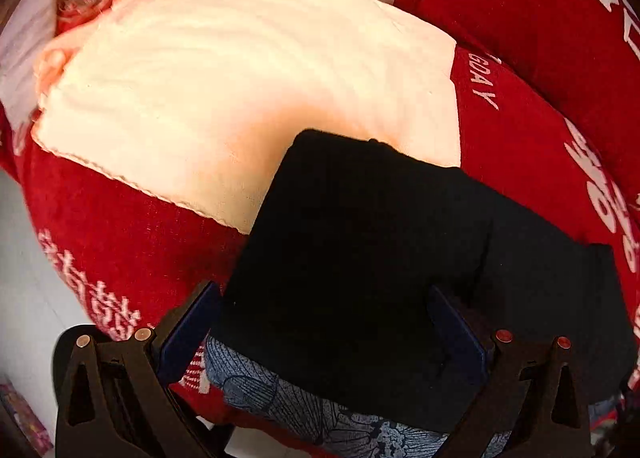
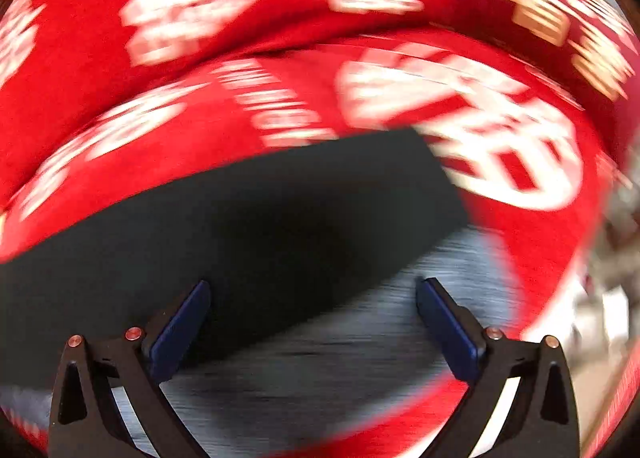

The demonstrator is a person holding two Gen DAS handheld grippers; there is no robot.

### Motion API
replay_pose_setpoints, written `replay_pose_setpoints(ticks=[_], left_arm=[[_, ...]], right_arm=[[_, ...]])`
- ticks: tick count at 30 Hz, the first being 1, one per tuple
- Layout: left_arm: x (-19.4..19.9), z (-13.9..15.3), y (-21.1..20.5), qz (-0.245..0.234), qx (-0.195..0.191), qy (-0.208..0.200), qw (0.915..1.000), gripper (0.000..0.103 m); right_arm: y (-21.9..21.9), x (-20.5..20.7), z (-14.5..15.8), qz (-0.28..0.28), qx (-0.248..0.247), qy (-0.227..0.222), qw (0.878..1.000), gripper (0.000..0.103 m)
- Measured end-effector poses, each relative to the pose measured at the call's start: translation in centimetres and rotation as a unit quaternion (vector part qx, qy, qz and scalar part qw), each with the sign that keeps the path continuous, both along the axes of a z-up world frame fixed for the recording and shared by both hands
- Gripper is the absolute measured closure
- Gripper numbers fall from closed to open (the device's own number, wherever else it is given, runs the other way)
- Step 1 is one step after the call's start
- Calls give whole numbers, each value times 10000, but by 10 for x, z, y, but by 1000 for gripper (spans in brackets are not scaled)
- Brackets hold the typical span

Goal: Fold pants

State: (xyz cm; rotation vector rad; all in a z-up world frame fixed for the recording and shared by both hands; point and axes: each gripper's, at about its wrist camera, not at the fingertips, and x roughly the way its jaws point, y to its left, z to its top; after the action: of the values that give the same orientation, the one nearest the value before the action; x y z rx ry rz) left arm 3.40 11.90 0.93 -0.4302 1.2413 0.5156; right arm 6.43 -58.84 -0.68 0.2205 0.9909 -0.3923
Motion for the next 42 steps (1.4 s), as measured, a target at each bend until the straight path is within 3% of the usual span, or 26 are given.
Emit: replay_pose_setpoints(ticks=[2, 3, 6, 9, 10, 12, 14, 17, 19, 21, 23, 24, 25, 27, 29, 31, 34, 35, 36, 37, 39, 41, 42], left_arm=[[3, 7, -18, -88, 182, -77, 9998, 0], [7, 9, -34, -345, 90, -169, 9992, 0], [29, 14, -84, -1116, 185, -265, 9932, 0], [41, 15, -132, -1904, 475, -220, 9803, 0], [41, 12, -138, -2013, 525, -193, 9779, 0], [59, -1, -132, -2074, 526, -16, 9768, 0], [54, -5, -115, -1955, 73, -142, 9806, 0], [43, 2, -88, -1631, 259, -148, 9862, 0], [40, 5, -72, -1579, -204, -304, 9868, 0], [44, 11, -73, -1437, -141, -283, 9891, 0], [52, 17, -88, -1303, 211, -250, 9909, 0], [63, 17, -109, -1435, 104, -295, 9892, 0], [70, 20, -127, -1624, -4, -321, 9862, 0], [85, 28, -173, -2106, 240, -389, 9765, 0], [106, 32, -224, -2660, 897, -346, 9592, 0], [121, 24, -257, -2992, 1270, -138, 9456, 0], [134, -5, -263, -2997, 1957, 374, 9330, 0], [135, -11, -252, -2931, 1798, 361, 9383, 0], [132, -10, -233, -2768, 1374, 202, 9508, 0], [129, -11, -219, -2603, 1301, 273, 9563, 0], [122, -8, -187, -2371, 1147, 369, 9640, 0], [111, -5, -165, -2157, 1590, 594, 9616, 0], [103, -1, -152, -2050, 1616, 618, 9633, 0]], right_arm=[[-20, -14, 8, -685, 23, -39, 9976, 0], [-18, -18, 15, -688, 131, -255, 9972, 0], [19, -12, 25, 150, 446, -597, 9971, 0], [62, -3, 16, 1188, 508, -530, 9902, 0], [69, -2, 9, 1292, 393, -482, 9897, 0], [61, -2, -7, 1065, 291, -321, 9934, 1], [37, -16, -7, 728, 299, -576, 9952, 1], [-6, -29, -9, 13, 495, -405, 9980, 0], [-21, -38, -5, -347, 666, -345, 9966, 0], [-7, -40, 9, -303, 160, -372, 9987, 0], [19, -34, 23, 50, -5, -504, 9987, 0], [38, -31, 30, 267, -20, -589, 9979, 0], [55, -28, 34, 447, -8, -640, 9969, 0], [92, -13, 34, 859, 55, -640, 9942, 0], [129, -4, 30, 1302, 26, -522, 9901, 0], [161, 2, 25, 1658, -84, -392, 9853, 0], [197, 4, 17, 2109, -257, -244, 9769, 0], [201, 6, 12, 2171, -424, -153, 9751, 0], [202, 5, 6, 2164, -587, -81, 9745, 0], [193, 1, 2, 2147, -575, -83, 9750, 0], [173, 0, -1, 2002, -65, -137, 9796, 0], [158, -1, 1, 1755, -92, -75, 9844, 0], [156, 0, 3, 1660, -262, -2, 9858, 0]])
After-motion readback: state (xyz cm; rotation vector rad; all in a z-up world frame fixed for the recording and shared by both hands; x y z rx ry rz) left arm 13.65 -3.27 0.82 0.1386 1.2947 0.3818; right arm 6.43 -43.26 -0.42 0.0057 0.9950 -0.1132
